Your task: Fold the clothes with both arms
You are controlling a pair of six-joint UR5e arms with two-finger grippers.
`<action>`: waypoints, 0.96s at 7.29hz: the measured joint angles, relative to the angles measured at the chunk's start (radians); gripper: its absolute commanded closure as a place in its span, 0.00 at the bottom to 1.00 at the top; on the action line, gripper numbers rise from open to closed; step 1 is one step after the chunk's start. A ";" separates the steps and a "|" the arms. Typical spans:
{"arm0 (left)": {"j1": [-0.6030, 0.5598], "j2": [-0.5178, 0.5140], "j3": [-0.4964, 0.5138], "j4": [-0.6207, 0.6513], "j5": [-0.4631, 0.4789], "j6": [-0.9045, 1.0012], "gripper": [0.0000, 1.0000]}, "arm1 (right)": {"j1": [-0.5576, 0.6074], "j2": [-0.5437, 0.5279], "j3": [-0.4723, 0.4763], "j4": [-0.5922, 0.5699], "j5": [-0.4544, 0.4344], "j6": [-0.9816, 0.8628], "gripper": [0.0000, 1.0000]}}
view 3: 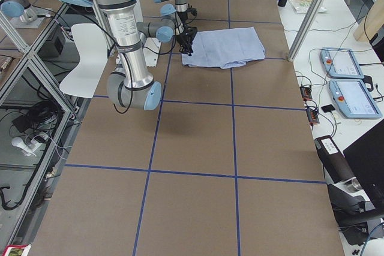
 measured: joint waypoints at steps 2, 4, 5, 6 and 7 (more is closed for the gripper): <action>0.001 0.000 0.001 0.000 0.000 0.000 1.00 | 0.000 -0.004 -0.002 0.000 0.001 0.000 0.64; 0.001 -0.002 -0.004 0.000 -0.003 0.002 1.00 | 0.001 -0.007 -0.008 0.006 0.004 -0.004 0.44; 0.000 -0.004 -0.008 0.001 -0.005 0.003 1.00 | 0.008 -0.006 -0.010 0.012 0.006 -0.027 0.11; 0.000 -0.004 -0.012 0.001 -0.006 0.003 1.00 | 0.022 -0.005 -0.011 0.016 0.006 -0.069 0.06; 0.000 -0.005 -0.014 0.001 -0.006 0.003 1.00 | 0.034 -0.004 -0.015 0.017 0.006 -0.101 0.07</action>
